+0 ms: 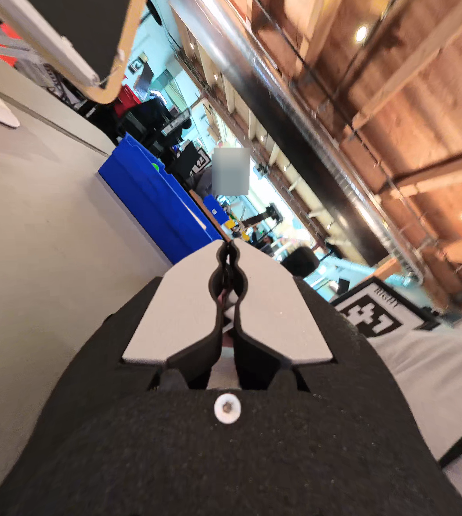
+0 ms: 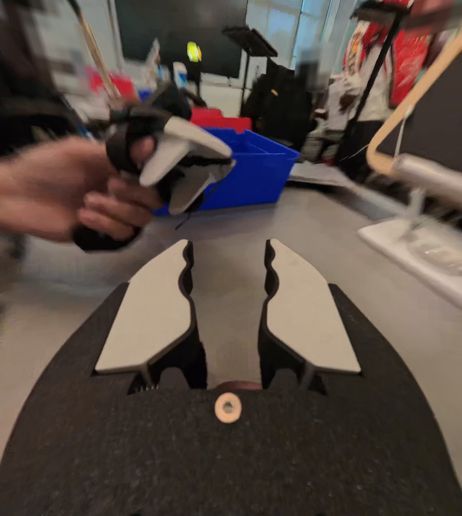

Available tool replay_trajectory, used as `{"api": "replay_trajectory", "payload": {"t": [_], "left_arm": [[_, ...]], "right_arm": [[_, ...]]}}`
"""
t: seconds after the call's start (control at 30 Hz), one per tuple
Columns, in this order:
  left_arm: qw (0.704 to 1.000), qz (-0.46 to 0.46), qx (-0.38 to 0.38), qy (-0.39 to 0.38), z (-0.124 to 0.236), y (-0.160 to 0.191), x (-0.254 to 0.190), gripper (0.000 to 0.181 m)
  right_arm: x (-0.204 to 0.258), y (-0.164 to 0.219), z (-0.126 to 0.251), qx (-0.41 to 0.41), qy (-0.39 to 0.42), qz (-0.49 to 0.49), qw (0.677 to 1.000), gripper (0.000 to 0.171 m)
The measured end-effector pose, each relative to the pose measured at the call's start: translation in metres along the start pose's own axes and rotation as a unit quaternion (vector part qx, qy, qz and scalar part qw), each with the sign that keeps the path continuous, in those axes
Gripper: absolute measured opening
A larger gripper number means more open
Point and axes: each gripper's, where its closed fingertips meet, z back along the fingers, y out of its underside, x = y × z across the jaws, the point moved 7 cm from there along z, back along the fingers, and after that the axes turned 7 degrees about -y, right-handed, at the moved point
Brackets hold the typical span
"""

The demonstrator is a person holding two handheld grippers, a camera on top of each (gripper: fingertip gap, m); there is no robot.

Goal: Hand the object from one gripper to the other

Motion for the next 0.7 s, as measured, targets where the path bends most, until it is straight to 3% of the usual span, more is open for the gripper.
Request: {"api": "replay_trajectory", "payload": {"t": [0.1, 0.2, 0.33, 0.43, 0.7], "left_arm": [[0.998, 0.065, -0.026, -0.006, 0.001, 0.005, 0.006, 0.000], [0.992, 0.116, -0.043, -0.008, 0.004, 0.008, 0.011, 0.000], [0.985, 0.161, -0.065, 0.004, 0.006, 0.009, 0.011, 0.001], [0.983, 0.171, -0.071, 0.017, 0.005, 0.011, 0.008, 0.001], [0.987, 0.148, -0.060, 0.018, 0.003, 0.011, 0.002, 0.001]], "right_arm": [[0.025, -0.002, -0.011, 0.058, 0.100, 0.211, 0.971, 0.050], [0.043, -0.004, -0.016, 0.046, 0.159, 0.328, 0.930, 0.041], [0.055, 0.002, -0.025, 0.067, 0.136, 0.341, 0.928, 0.055], [0.056, -0.002, -0.029, 0.056, 0.145, 0.337, 0.929, 0.054], [0.053, -0.008, -0.027, 0.034, 0.162, 0.325, 0.931, 0.014]]}}
